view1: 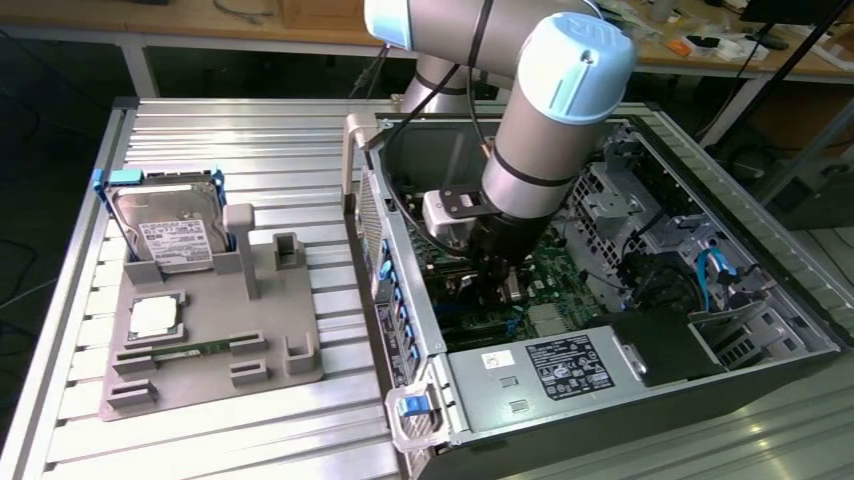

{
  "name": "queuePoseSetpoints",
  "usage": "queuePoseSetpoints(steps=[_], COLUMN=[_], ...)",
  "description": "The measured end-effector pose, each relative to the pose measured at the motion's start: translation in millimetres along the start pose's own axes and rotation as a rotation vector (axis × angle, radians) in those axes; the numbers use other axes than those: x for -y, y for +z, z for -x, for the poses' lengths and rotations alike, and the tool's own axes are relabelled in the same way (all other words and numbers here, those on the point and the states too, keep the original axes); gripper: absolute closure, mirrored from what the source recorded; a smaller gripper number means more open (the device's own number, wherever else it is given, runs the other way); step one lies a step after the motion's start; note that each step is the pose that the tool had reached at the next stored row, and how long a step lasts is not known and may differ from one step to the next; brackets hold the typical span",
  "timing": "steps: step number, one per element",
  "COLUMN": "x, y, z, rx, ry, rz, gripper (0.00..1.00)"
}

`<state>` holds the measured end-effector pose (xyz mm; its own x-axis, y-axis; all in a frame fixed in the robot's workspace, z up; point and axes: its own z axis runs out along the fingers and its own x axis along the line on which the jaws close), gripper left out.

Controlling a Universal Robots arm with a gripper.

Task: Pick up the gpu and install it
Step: 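Insert the gpu into the slot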

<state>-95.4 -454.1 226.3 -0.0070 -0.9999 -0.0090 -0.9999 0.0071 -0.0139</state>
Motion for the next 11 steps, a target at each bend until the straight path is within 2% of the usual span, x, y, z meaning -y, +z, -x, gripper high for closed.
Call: queuePoseSetpoints(steps=[11], x=[-0.7], y=[1.3], z=[0.1], rx=[0.0006], ry=[0.000], rz=[-0.0003], gripper=[0.71])
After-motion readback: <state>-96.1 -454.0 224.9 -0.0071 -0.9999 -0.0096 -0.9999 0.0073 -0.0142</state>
